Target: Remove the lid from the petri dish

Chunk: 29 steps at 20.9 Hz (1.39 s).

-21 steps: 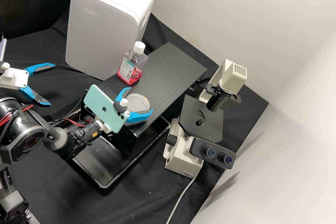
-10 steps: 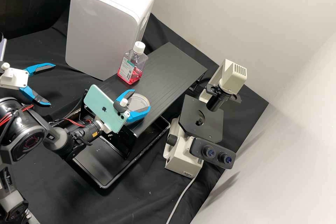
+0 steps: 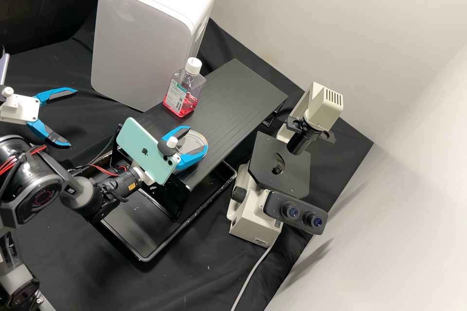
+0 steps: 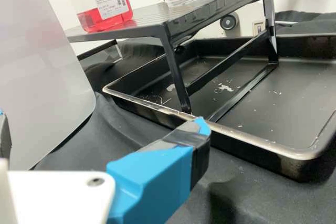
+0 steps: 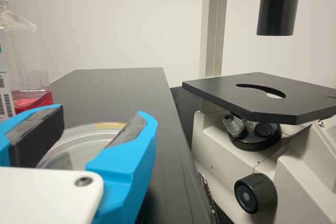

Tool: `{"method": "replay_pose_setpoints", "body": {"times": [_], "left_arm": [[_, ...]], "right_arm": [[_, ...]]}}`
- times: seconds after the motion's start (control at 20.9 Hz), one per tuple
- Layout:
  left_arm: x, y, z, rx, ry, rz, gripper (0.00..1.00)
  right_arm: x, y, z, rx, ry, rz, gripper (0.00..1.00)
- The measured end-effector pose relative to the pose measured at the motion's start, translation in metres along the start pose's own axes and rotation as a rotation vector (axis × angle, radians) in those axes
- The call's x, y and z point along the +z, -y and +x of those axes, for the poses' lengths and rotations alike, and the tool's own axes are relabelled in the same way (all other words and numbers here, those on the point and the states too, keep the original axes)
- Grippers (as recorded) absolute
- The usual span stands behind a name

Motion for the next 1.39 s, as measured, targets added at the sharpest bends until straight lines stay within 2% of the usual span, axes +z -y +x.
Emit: {"method": "replay_pose_setpoints", "body": {"times": [0.96,1.39], "left_arm": [[0.0,0.0,0.0,0.0,0.0,0.0,1.0],[0.0,0.0,0.0,0.0,0.0,0.0,1.0]], "right_arm": [[0.0003,-0.0004,0.0,0.004,0.004,0.002,1.0],[0.0019,0.0063,0.001,-0.012,0.018,0.007,1.0]]}}
